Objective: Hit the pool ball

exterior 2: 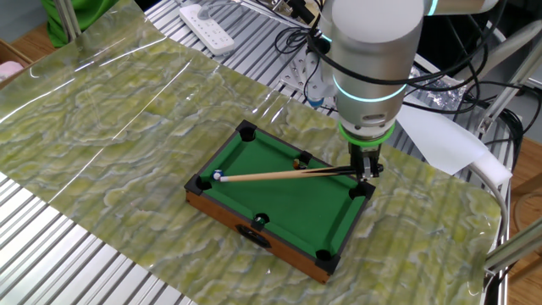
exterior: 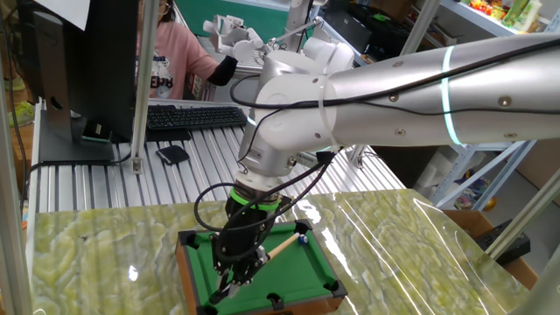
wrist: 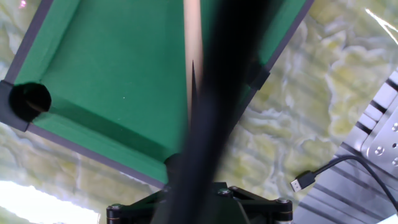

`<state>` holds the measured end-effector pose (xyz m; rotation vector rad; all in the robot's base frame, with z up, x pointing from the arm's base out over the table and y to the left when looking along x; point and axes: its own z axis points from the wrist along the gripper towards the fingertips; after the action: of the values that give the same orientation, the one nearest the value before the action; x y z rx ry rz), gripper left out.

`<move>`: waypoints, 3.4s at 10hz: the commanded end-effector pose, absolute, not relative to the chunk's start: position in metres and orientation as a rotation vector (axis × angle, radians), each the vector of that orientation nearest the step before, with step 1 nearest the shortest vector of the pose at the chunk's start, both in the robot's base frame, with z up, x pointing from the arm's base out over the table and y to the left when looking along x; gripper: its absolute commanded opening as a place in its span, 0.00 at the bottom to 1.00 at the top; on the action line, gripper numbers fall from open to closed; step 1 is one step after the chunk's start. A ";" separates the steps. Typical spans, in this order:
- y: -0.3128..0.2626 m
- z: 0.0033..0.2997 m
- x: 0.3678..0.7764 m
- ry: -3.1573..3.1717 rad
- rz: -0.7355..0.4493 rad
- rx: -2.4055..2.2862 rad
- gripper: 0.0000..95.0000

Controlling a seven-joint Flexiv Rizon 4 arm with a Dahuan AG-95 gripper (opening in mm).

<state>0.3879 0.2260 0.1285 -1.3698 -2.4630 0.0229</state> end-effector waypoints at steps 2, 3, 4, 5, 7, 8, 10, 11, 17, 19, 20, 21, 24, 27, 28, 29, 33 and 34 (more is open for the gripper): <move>0.225 0.128 0.389 -2.450 0.020 -1.370 0.00; 0.226 0.129 0.388 -2.446 0.015 -1.372 0.00; 0.228 0.130 0.386 -2.441 0.015 -1.380 0.00; 0.230 0.132 0.384 -2.431 0.011 -1.392 0.00; 0.235 0.137 0.376 -2.412 0.006 -1.417 0.00; 0.236 0.137 0.372 -2.403 -0.004 -1.427 0.00; 0.234 0.133 0.363 -2.414 -0.010 -1.416 0.00; 0.233 0.131 0.359 -2.419 -0.014 -1.407 0.00; 0.231 0.129 0.356 -2.491 0.079 -1.284 0.00; 0.226 0.130 0.358 -2.446 0.066 -1.346 0.00; 0.222 0.131 0.359 -2.412 0.054 -1.393 0.00; 0.217 0.132 0.361 -2.371 0.028 -1.444 0.00; 0.213 0.132 0.360 -2.341 0.004 -1.486 0.00; 0.213 0.131 0.358 -2.344 -0.008 -1.471 0.00; 0.213 0.131 0.358 -2.351 -0.029 -1.444 0.00; 0.213 0.131 0.358 -2.359 -0.050 -1.412 0.00; 0.215 0.132 0.356 -2.401 -0.061 -1.320 0.00; 0.215 0.132 0.356 -2.416 -0.042 -1.296 0.00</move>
<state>0.3562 0.2144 0.1312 -1.3058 -2.4105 -0.0505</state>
